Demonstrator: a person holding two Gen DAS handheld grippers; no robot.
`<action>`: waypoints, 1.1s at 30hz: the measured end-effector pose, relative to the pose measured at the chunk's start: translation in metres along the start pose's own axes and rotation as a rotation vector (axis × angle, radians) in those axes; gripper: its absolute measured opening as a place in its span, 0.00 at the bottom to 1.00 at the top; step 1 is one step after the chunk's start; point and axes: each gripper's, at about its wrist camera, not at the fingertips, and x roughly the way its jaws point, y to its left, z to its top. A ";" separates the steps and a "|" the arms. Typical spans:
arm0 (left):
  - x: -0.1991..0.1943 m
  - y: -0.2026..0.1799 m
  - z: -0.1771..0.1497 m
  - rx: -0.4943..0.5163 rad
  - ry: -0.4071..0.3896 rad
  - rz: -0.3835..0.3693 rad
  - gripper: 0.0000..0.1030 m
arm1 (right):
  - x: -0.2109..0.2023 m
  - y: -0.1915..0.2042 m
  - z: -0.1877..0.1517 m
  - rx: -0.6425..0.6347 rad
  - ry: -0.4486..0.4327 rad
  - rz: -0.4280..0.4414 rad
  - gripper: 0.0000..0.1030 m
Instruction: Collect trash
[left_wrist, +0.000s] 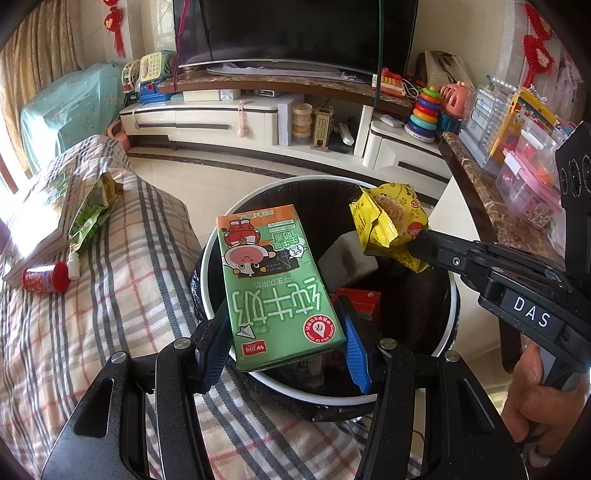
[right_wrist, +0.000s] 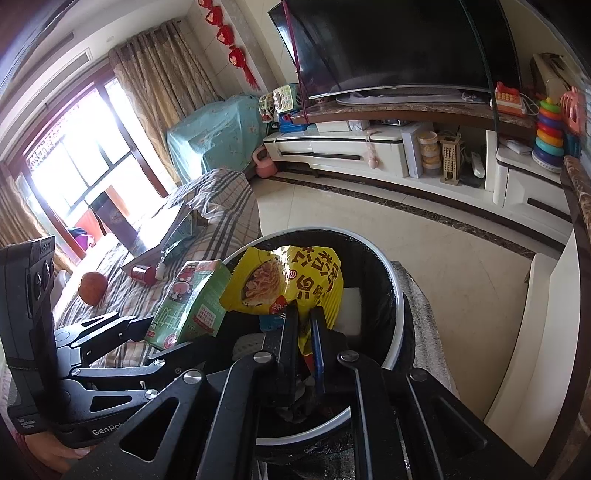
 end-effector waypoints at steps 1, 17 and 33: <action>0.001 0.000 0.000 -0.001 0.002 -0.001 0.51 | 0.000 0.000 0.000 -0.001 0.000 0.000 0.08; 0.008 0.007 0.002 -0.024 0.025 -0.022 0.51 | 0.007 -0.003 0.004 0.000 0.019 -0.009 0.09; -0.035 0.023 -0.021 -0.097 -0.066 -0.003 0.69 | -0.028 -0.004 -0.006 0.075 -0.059 0.025 0.67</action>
